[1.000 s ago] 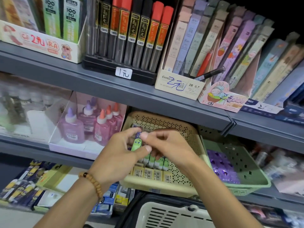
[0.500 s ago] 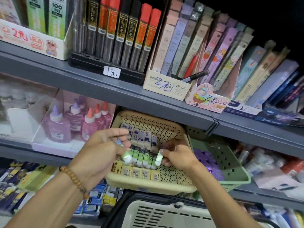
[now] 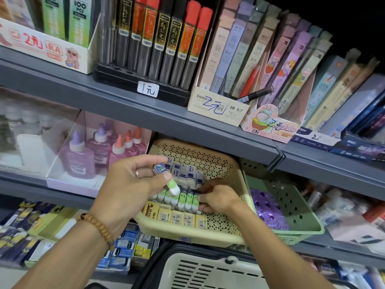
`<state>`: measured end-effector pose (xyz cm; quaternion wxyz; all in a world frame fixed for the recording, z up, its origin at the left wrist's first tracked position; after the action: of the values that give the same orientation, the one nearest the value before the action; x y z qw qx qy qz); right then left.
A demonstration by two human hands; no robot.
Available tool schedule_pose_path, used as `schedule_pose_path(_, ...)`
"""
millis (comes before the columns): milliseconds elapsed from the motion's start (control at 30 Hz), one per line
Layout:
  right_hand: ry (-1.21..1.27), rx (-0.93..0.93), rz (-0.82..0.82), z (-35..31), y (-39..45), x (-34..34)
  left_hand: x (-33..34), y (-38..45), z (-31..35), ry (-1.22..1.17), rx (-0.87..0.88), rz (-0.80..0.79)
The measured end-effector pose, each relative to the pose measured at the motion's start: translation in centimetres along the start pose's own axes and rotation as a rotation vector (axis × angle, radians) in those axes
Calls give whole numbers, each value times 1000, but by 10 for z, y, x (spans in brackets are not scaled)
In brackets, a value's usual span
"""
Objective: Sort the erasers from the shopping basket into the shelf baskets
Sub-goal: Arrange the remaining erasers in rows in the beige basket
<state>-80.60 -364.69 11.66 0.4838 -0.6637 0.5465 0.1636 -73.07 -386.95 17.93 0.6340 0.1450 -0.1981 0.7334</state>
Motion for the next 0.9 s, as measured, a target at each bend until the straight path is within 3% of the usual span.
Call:
schedule_pose_path(133, -192, -100, 110, -10, -15, -11, 2, 0, -3, -5, -37, -29)
schedule_pose_path(200, -85, -219, 194, -23, -30, -19, 4, 1, -5, 23, -60, -46)
schedule_pose_path(300, 320, -433, 72, -51, -57, -19, 9, 1, -5, 100, -57, -93)
schedule_pose_path(467, 282, -609, -64, -81, -84, -14, 22, -4, -11, 246, -7, -146)
schedule_pose_path(567, 248, -554, -48, -71, -77, -16, 25, -6, -13, 398, 83, -128)
schedule_pose_path(667, 218, -384, 123, -41, -58, -31, 27, -12, -5, 794, 294, -164)
schedule_pose_path(767, 138, -189, 236, -11, -35, -36, 33, -21, -16, 982, 286, -366)
schedule_pose_path(900, -16, -25, 177, 8, -11, -23, 32, -25, -24, 1115, 294, -462)
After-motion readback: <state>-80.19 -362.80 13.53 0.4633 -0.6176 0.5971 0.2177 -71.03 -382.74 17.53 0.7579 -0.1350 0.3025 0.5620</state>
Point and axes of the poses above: each hand's wrist, its own y-axis towards the middle knuckle, its own x-axis out of the palm, z = x × y, the point moved 7 cm from there along y, towards the middle knuckle, and after that the axes turned 15 degrees about -y, right-handed, at the moved point
